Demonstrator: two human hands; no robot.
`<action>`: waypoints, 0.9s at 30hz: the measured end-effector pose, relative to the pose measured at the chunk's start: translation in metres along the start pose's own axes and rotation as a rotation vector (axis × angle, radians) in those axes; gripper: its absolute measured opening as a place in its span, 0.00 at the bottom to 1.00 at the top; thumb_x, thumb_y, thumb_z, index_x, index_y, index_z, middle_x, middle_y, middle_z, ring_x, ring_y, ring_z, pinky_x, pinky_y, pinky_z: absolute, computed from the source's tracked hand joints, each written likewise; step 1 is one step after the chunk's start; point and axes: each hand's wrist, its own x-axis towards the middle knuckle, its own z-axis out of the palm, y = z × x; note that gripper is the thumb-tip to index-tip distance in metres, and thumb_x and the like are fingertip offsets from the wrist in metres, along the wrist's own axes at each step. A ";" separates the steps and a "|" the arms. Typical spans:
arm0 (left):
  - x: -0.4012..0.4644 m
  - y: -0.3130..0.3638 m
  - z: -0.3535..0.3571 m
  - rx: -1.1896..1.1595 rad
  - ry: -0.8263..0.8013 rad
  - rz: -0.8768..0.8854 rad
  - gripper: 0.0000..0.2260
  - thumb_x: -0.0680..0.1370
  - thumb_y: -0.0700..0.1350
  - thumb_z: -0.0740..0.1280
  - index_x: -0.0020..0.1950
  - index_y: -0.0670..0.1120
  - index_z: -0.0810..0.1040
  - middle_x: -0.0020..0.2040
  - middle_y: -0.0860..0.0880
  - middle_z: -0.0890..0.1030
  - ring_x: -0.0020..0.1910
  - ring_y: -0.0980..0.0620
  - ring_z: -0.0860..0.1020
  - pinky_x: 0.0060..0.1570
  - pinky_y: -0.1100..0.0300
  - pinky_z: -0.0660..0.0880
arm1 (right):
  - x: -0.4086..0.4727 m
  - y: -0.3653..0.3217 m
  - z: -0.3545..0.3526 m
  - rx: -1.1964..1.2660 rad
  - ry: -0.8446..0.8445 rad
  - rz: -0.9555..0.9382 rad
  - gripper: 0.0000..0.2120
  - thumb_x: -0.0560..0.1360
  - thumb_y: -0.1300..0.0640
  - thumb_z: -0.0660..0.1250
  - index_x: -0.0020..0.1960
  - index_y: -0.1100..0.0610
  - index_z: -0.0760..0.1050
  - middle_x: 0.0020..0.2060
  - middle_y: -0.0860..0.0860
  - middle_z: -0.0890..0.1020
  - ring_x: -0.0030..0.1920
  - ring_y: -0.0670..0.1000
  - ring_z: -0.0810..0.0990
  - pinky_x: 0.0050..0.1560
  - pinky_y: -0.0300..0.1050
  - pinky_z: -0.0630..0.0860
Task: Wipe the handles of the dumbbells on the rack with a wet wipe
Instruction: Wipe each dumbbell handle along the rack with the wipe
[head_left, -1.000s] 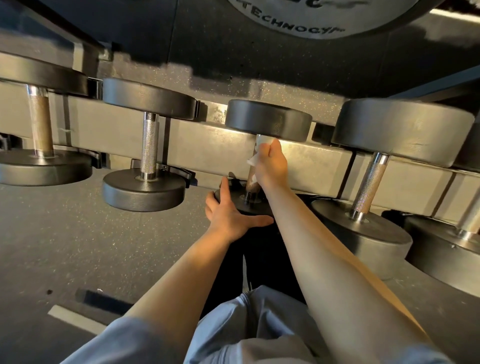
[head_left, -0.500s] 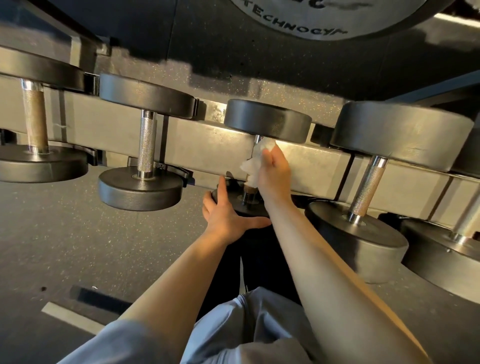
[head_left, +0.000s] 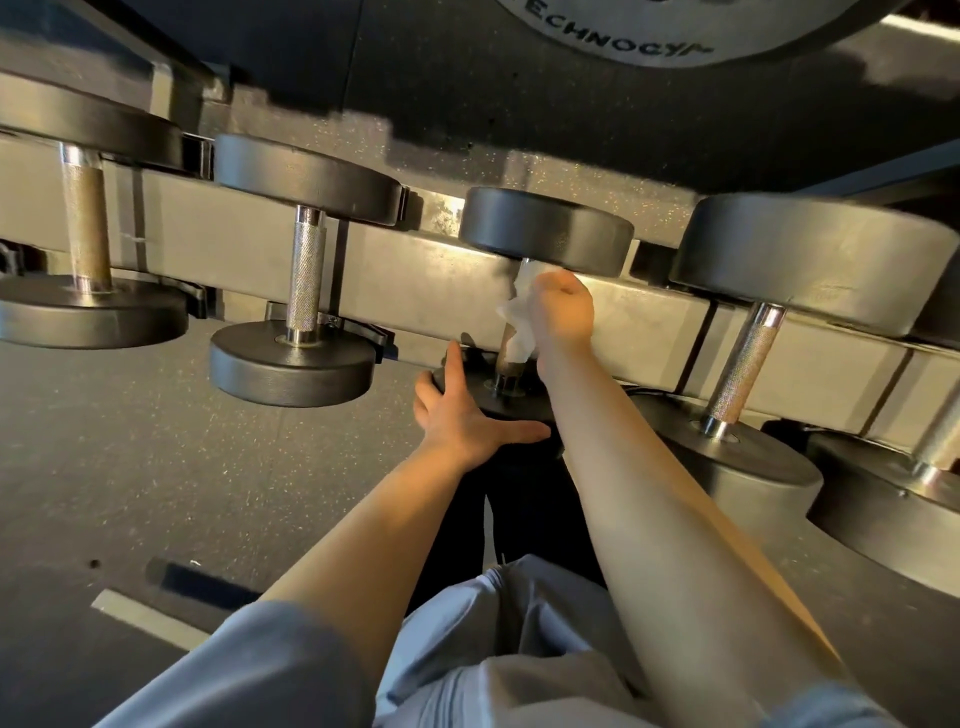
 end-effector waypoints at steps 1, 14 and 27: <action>0.000 0.000 0.000 -0.001 0.001 0.009 0.60 0.62 0.56 0.81 0.78 0.58 0.40 0.77 0.44 0.46 0.76 0.40 0.47 0.74 0.43 0.55 | -0.004 0.000 0.001 -0.061 0.019 -0.039 0.13 0.79 0.62 0.58 0.57 0.69 0.75 0.55 0.65 0.79 0.58 0.64 0.76 0.58 0.54 0.73; 0.003 -0.008 0.003 0.011 0.001 0.053 0.61 0.62 0.58 0.80 0.77 0.58 0.35 0.77 0.43 0.45 0.76 0.39 0.46 0.74 0.42 0.53 | 0.006 -0.006 -0.005 0.316 -0.038 0.276 0.12 0.81 0.58 0.56 0.51 0.61 0.77 0.41 0.57 0.81 0.39 0.55 0.81 0.32 0.45 0.77; 0.000 -0.004 0.001 -0.025 -0.018 0.045 0.55 0.68 0.53 0.77 0.77 0.60 0.35 0.77 0.43 0.43 0.76 0.39 0.44 0.73 0.42 0.53 | -0.010 0.001 0.023 -0.317 0.293 -0.217 0.08 0.75 0.51 0.67 0.49 0.55 0.78 0.45 0.50 0.82 0.44 0.49 0.79 0.42 0.39 0.70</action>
